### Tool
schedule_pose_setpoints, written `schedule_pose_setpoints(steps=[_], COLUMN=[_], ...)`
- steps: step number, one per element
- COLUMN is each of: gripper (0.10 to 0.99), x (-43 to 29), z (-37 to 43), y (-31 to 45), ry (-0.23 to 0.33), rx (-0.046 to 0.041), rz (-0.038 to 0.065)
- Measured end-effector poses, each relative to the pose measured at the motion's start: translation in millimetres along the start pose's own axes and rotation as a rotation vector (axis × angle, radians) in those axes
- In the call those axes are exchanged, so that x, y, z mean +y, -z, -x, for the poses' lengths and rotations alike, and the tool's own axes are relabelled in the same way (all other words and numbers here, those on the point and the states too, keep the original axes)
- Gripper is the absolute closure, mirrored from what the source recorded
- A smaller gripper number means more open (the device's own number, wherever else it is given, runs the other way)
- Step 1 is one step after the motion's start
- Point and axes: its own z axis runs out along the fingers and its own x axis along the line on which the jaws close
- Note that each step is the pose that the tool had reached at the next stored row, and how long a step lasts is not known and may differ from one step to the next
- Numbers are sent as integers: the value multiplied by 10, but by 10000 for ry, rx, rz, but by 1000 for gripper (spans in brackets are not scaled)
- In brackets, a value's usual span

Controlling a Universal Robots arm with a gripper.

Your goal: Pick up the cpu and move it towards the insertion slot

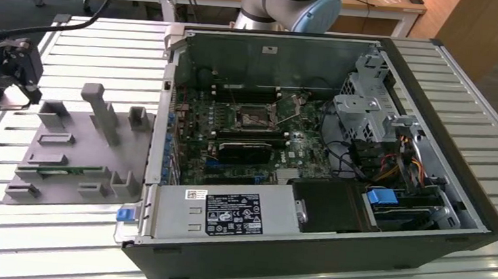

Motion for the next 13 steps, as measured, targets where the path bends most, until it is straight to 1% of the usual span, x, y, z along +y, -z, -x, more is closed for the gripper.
schedule_pose_setpoints(steps=[7, 13], gripper=[545, 545], x=[13, 25], z=[11, 21], y=[186, 363], ry=[5, 9], rx=[-78, -137], rz=[0, -2])
